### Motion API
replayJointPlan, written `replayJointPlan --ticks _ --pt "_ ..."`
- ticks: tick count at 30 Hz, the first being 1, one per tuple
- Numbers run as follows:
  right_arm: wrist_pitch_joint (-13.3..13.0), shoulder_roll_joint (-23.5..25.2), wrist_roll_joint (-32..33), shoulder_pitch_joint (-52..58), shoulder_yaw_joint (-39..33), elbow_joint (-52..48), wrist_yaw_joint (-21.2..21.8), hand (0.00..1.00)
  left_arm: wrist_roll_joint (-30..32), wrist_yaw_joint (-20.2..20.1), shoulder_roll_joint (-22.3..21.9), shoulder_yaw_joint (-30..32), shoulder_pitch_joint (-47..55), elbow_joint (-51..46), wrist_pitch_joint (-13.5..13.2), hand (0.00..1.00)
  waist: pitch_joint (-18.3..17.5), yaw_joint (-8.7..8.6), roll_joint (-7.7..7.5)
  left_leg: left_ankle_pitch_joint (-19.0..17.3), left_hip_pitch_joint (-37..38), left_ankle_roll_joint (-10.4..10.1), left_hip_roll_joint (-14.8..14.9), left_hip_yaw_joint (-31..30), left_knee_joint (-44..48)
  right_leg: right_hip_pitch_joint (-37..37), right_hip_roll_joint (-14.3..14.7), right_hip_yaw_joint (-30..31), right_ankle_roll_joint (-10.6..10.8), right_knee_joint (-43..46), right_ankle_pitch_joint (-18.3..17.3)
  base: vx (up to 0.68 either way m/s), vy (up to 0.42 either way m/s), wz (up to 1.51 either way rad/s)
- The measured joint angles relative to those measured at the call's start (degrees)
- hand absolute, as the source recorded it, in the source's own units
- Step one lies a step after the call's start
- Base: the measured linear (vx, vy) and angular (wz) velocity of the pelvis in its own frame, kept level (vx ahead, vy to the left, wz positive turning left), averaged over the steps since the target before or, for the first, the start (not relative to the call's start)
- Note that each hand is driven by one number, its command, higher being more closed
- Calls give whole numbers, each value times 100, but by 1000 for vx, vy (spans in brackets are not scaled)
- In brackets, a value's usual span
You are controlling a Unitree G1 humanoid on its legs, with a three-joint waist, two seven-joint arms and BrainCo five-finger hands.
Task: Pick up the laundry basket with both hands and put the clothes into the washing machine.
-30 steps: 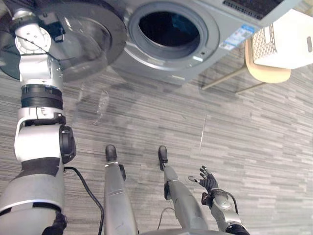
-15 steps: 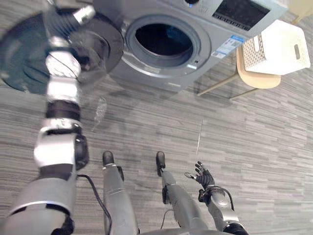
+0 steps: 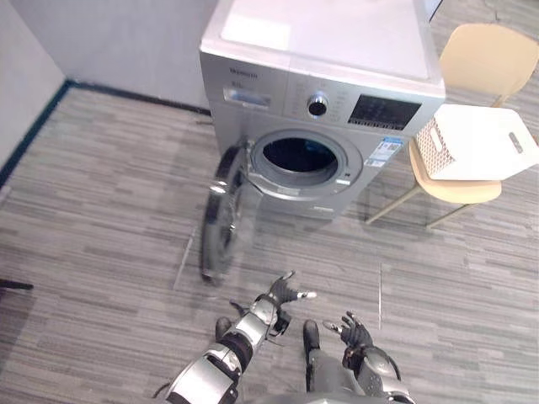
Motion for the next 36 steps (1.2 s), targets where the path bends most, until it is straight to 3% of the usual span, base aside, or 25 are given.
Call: replayJointPlan --ticks 4,7,9,15,20,23,27,32,36 --pt "-12 -250 9 329 -17 142 -127 0 -598 89 427 -131 101 -2423 -312 0 -283 -32 250 326 493 -7 -174 -159 -656 314 -85 -243 23 -18 -114 -11 17 30" --pt "-24 -280 7 648 -2 133 -112 0 -949 -53 765 392 628 -4067 -575 0 -513 -16 300 351 685 -15 -145 -133 -864 479 -84 -347 16 -47 -156 11 1 18" --pt "-42 -313 5 810 16 126 -97 0 -1276 -133 921 1090 1331 -5107 -760 0 -634 -5 306 352 854 -17 -129 -126 -923 639 -73 -359 4 -106 -172 49 -9 2" --pt "-54 -264 -19 1055 17 5 45 0 -1655 -155 916 2183 3007 -6511 -876 0 -714 23 290 347 952 -18 -125 -129 -947 802 -72 -419 8 -191 -189 28 -3 4" --pt "-65 -244 -73 1091 10 -33 63 0 -1486 -148 797 2573 3549 -6459 -857 0 -719 23 283 333 1089 -10 -99 -133 -960 955 -74 -451 7 -214 -195 6 0 2" --pt "-63 -238 -80 1110 -2 -37 71 0 -1001 -151 772 2625 3542 -5598 -802 0 -781 18 322 337 1119 -10 -83 -102 -967 984 -61 -483 -27 -213 -240 -19 -1 3" --pt "-61 -259 -123 1114 36 -76 114 0 -336 -123 662 2576 3339 -4070 -464 0 -804 9 357 339 1088 -15 12 209 -999 799 -14 -476 -45 -181 -319 -34 -18 -14" --pt "-63 -316 -116 850 163 -345 48 0 -18 134 680 2481 1691 -2362 -265 0 -532 -128 303 385 520 -91 199 801 -781 -164 71 -135 -114 111 -194 -44 -28 -58" --pt "-67 -354 54 427 271 -741 0 0 -108 413 890 2500 -553 -1290 -236 0 125 -535 232 318 -74 -97 361 1342 -359 -1016 215 445 -95 366 69 -40 -46 -72"
